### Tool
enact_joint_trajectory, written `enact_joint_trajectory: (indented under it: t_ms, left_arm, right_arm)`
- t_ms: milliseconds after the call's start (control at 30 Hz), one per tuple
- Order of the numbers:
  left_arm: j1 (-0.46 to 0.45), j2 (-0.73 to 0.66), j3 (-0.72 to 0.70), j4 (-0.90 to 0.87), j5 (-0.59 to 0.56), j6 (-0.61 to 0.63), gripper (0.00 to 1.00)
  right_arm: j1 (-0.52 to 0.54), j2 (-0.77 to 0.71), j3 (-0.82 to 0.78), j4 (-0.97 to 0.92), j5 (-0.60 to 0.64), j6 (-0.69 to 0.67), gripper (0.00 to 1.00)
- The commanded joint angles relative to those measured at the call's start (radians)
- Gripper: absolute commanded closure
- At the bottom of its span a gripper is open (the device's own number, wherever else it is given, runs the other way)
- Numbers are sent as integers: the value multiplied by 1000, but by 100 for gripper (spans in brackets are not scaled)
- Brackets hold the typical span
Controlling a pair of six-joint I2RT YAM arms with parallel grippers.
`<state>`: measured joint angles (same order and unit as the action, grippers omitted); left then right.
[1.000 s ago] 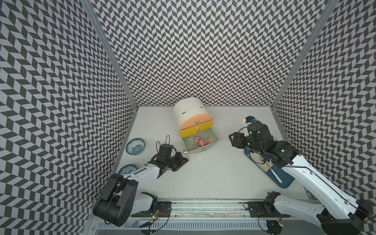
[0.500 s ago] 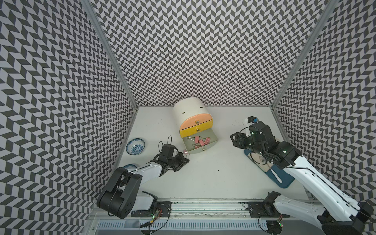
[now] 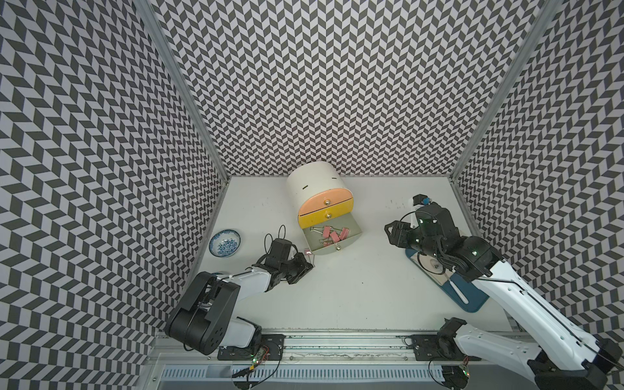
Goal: Put the binder clips in the drawer according to color
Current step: Move the binder clip to the center of the board.
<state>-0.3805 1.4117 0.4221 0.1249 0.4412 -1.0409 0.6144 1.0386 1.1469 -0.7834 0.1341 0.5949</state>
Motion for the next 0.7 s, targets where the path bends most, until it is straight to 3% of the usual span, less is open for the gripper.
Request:
enact_joint_trajectory:
  t_ms: [0,667]
  left_arm:
    - [-11,12,21,25,-15,15,100]
    - [-14,15,43,37,-38,3,100]
  right_arm:
    - [-8,-20,-9,19,-2,-4,38]
    - [-22,-26,-17,14,-14,-15,39]
